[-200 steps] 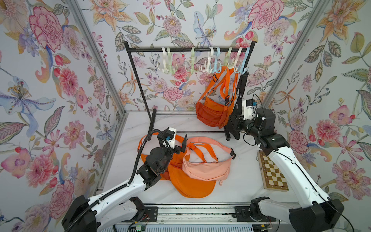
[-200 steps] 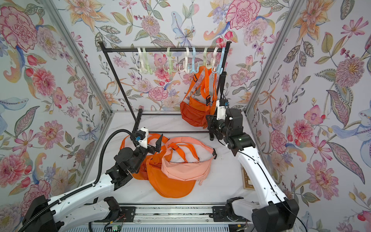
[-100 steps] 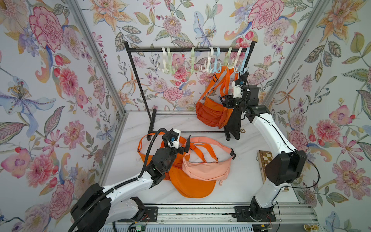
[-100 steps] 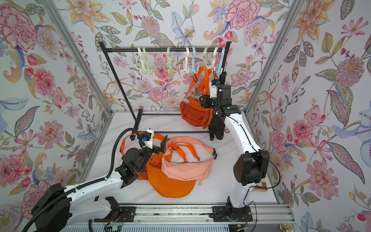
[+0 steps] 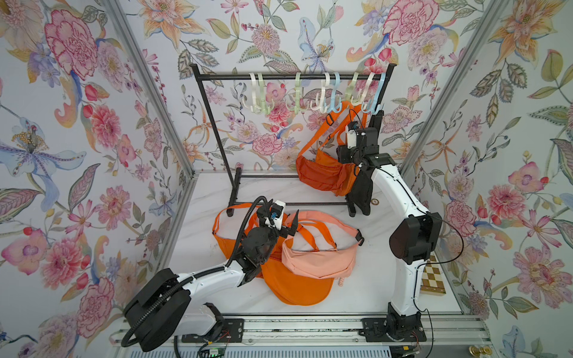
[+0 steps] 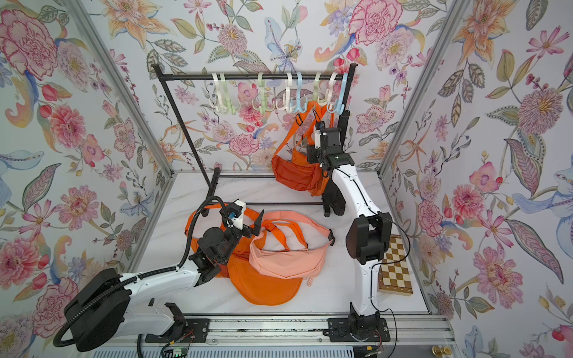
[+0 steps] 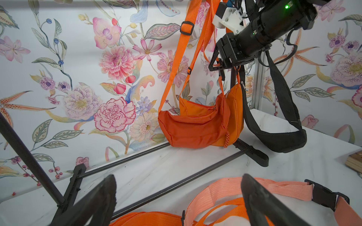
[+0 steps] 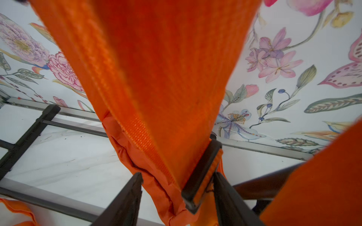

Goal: Take the bag off the hook
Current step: Pick up the bag from the hook.

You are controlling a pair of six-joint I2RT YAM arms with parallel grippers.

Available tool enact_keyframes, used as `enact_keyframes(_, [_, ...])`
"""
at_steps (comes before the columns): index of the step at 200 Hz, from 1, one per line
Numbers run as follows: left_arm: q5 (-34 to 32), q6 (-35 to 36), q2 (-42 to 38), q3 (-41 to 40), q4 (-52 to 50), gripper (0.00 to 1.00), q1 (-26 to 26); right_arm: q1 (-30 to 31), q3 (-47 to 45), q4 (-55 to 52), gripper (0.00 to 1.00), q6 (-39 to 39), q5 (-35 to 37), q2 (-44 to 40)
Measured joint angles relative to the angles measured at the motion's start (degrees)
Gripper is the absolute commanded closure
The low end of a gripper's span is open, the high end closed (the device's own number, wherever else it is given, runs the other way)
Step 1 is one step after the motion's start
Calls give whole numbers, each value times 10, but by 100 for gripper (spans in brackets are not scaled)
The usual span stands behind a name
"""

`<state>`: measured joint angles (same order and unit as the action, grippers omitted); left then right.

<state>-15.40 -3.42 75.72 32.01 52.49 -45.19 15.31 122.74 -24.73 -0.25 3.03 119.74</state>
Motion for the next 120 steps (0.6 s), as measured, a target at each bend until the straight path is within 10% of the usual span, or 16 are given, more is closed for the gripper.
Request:
enact_keyframes(86, [1,24,50,53,30,1,15,7,10,17,95,-16,50,2])
enact_keyframes(120, [2,105,148,128,90,0,29,7,-24,34,100,-12,45,-19])
